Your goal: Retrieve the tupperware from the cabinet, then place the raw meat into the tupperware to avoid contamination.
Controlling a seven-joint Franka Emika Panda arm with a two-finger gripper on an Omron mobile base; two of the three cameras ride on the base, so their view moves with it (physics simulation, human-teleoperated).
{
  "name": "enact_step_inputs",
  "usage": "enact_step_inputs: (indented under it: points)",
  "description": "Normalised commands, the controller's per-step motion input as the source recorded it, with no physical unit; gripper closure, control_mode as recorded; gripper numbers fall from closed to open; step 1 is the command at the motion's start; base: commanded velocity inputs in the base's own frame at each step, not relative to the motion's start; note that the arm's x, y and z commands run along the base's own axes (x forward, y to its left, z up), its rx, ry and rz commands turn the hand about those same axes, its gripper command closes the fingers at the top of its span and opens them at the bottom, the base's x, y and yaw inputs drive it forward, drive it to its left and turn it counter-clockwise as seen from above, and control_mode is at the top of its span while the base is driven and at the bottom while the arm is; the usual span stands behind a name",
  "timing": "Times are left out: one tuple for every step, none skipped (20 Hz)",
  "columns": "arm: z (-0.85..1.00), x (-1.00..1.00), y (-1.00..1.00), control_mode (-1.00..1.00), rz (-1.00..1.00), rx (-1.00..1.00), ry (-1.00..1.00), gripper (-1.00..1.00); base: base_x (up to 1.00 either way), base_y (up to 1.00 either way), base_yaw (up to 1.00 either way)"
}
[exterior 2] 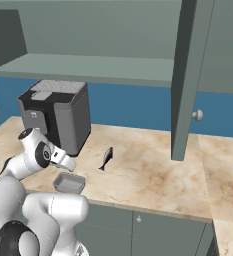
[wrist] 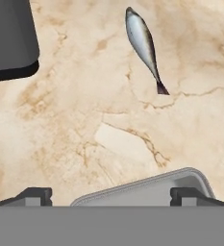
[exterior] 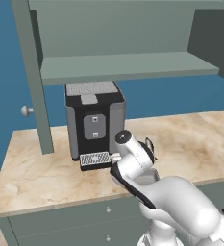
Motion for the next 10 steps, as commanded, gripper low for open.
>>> enact_step_inputs:
  points:
    - [0.01,0.0,0.0,-1.0,0.0,0.0,-0.01,-1.0,0.0,0.0,0.0]
    - [0.06,-0.01,0.0,-1.0,0.0,0.0,0.0,-1.0,0.0,0.0,0.0]
    - [0.09,-0.01,0.0,-1.0,0.0,0.0,0.0,-1.0,0.0,0.0,0.0]
    - [0.09,0.0,0.0,-1.0,0.0,0.0,0.0,-1.0,0.0,0.0,0.0]
    - [0.1,0.0,0.0,-1.0,0.0,0.0,0.0,-1.0,0.0,0.0,0.0]
    - [0.12,0.0,0.0,-1.0,0.0,0.0,0.0,-1.0,0.0,0.0,0.0]
    - [0.16,0.0,0.0,-1.0,0.0,0.01,0.0,-1.0,0.0,0.0,0.0]
    - [0.2,0.0,0.0,-1.0,0.0,0.01,0.0,-1.0,0.0,0.0,0.0]
    - [0.24,0.0,-0.02,-1.0,0.0,0.02,0.0,-1.0,0.0,0.0,0.0]
    - [0.26,0.0,-0.09,-1.0,0.0,0.02,0.0,-1.0,0.0,0.0,0.0]
